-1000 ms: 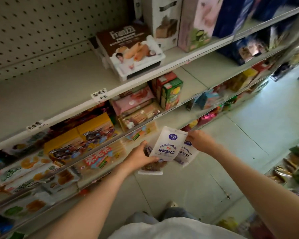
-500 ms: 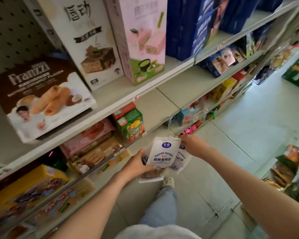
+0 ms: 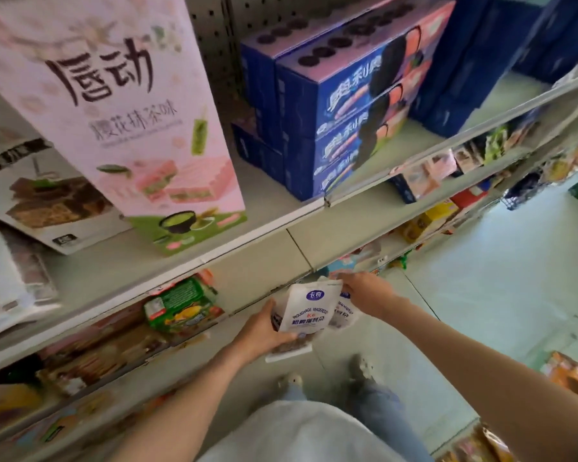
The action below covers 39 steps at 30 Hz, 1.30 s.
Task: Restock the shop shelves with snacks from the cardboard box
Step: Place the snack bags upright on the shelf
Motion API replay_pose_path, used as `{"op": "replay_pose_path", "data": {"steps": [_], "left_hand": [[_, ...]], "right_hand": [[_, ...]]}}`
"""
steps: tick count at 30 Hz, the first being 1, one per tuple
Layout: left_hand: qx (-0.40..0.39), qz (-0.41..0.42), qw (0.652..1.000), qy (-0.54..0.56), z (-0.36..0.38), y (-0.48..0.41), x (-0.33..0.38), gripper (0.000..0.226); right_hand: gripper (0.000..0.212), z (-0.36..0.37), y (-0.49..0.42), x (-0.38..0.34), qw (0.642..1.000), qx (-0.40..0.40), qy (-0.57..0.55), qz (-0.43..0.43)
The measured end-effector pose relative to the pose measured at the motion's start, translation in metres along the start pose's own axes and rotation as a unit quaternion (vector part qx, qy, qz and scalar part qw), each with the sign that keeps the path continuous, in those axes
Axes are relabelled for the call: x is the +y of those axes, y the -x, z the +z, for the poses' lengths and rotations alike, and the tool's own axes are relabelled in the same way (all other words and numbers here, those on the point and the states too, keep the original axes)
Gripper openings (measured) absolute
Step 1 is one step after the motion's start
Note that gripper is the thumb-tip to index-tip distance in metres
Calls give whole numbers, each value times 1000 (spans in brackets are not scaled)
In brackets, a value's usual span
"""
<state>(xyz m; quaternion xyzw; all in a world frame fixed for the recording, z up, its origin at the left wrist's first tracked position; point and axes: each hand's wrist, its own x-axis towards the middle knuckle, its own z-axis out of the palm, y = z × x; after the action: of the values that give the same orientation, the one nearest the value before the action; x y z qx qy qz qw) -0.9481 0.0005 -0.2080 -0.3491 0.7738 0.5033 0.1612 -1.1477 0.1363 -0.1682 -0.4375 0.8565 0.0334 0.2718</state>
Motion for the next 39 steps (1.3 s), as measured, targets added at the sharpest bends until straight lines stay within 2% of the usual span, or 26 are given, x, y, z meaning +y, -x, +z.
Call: {"op": "replay_pose_path", "data": {"steps": [4,7,12,15,19,22,24,27,30,33,37,39], "left_hand": [[51,-57,996,36,36,-8,0,71],[101,-98,987,75,60,-13,-7,73],[150,-104,977,112,75,-14,-19,58],[184,-112,968,130,85,-15,-42,55],[223,-114,952,174,91,-24,-81,59],[233,-89,946,205,96,-34,-109,74],[234,-73,946,210,100,-42,-124,70],[232,-47,947,219,108,-57,-146,67],[237,-22,944,229,107,-72,-170,70],[261,0,936,236,98,-90,-195,74],[269,23,927,259,94,-99,-212,68],[265,21,925,271,95,-96,-218,68]], "right_hand": [[36,-2,-28,21,993,-54,80,-69],[38,0,-49,26,975,-72,148,-147],[43,10,-72,17,951,-44,211,-222],[45,30,-82,5,951,-24,193,-241],[36,67,-101,-10,951,14,157,-266],[37,97,-108,-11,947,66,140,-281],[37,114,-115,-8,945,91,107,-296],[26,137,-128,-5,932,141,34,-332],[16,143,-141,-12,921,202,-34,-332],[21,147,-156,-25,911,242,-60,-328],[25,149,-169,-41,916,248,-68,-308],[26,145,-172,-51,940,208,-89,-257]]}}
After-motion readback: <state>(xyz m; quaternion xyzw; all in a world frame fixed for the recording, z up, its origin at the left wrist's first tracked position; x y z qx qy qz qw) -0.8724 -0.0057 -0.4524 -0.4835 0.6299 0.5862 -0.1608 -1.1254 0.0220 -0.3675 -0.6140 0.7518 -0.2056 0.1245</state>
